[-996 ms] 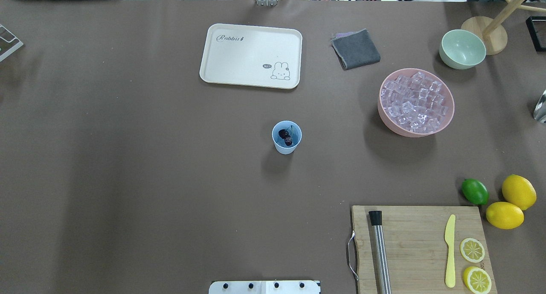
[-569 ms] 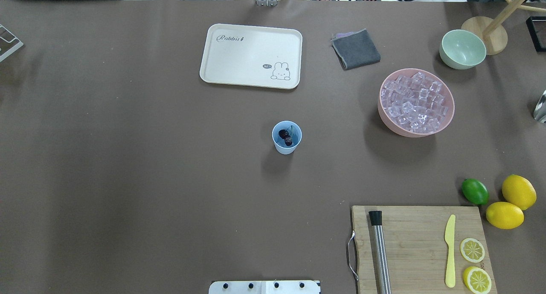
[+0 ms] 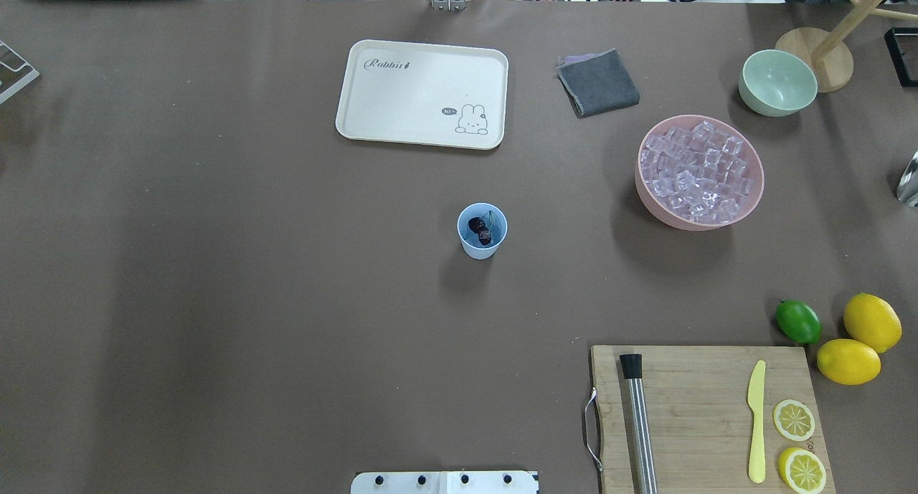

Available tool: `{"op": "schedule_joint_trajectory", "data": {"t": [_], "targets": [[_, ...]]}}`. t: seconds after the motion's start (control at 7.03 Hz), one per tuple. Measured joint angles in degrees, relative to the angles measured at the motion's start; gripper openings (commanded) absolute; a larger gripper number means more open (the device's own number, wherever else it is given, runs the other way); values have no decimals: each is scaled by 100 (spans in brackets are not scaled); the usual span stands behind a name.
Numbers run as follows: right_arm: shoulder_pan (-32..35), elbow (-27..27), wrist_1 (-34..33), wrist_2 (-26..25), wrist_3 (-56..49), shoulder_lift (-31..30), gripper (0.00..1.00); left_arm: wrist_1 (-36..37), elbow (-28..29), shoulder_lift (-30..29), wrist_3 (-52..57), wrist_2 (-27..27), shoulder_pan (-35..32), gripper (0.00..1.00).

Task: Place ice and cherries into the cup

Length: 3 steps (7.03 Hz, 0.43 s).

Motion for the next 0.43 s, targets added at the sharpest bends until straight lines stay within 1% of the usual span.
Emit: {"op": "schedule_joint_trajectory", "data": {"t": [0.14, 0.43], "targets": [[-7, -103, 208, 18, 23, 34, 100, -142, 10, 64, 7, -2, 2, 98], [-9, -122, 330, 31, 45, 35, 100, -410, 17, 116, 7, 19, 5, 98]]}}
